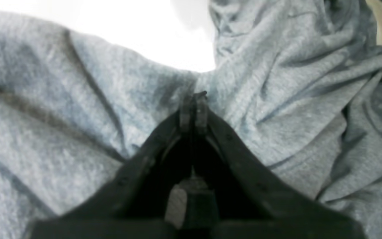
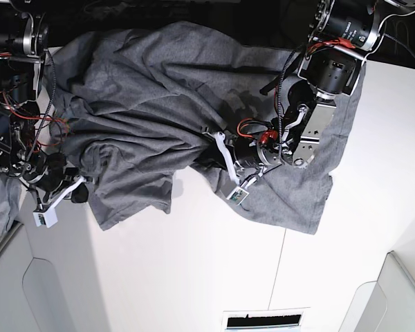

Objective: Layout the t-shirt on the table in an organized manner, then fold the t-shirt properly
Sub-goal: 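Lower the lifted shirt and spread it flat with both grippers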

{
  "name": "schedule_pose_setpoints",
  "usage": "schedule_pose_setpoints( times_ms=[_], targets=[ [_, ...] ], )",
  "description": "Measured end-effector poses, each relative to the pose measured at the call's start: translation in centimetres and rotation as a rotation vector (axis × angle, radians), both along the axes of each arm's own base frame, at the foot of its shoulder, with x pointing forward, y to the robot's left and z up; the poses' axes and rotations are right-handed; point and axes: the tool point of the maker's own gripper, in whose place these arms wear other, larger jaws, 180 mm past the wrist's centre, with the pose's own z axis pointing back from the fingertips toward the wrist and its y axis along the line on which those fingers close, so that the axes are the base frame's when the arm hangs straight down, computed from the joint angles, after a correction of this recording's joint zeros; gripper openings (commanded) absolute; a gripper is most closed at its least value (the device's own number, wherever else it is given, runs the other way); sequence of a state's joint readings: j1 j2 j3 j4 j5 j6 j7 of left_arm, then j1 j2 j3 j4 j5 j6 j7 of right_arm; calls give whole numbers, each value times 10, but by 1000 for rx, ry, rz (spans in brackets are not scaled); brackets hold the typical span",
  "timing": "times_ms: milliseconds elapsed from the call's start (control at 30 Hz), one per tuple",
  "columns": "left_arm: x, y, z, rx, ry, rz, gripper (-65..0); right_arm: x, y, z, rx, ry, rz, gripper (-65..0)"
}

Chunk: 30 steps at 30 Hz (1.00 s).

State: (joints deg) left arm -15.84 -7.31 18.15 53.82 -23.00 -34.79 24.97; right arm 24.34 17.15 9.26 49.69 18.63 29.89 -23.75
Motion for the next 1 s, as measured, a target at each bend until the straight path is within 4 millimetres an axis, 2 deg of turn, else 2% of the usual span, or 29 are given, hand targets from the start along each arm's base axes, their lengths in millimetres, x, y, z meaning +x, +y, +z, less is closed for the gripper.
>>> schedule_pose_setpoints(
  times_ms=[133,233,333,400,500,567,667,767,900,1000],
  targets=[
    [7,0,5,10,1,-17,-650,9,2,27,48,-34,-2,-650],
    [20,-1,16,-1,-18,-9,-650,8,10,34,87,-23,17,-650],
    [28,-10,36,-53,-45,-61,-650,0,31,30,153,26,62,-650],
    [32,-15,50,-93,-48,-63,-650,-10,52,25,200,59,99,-650],
    [33,-21,65,-113,-54,-84,-650,-31,85,20,244,90,169,-650],
    [32,-18,72,-113,-59,-99,-650,-45,99,21,253,88,205,-650],
    [36,7,78,-97,-69,-85,-650,-68,107,16,234,98,245,-650],
    [36,43,79,-44,-90,-66,-650,-99,111,-3,214,166,273,-650],
    [19,89,58,44,-45,-39,-650,-135,111,-28,205,256,278,-650],
    [1,114,41,86,-6,-23,-650,-147,99,-39,155,277,272,-650]
  ],
)
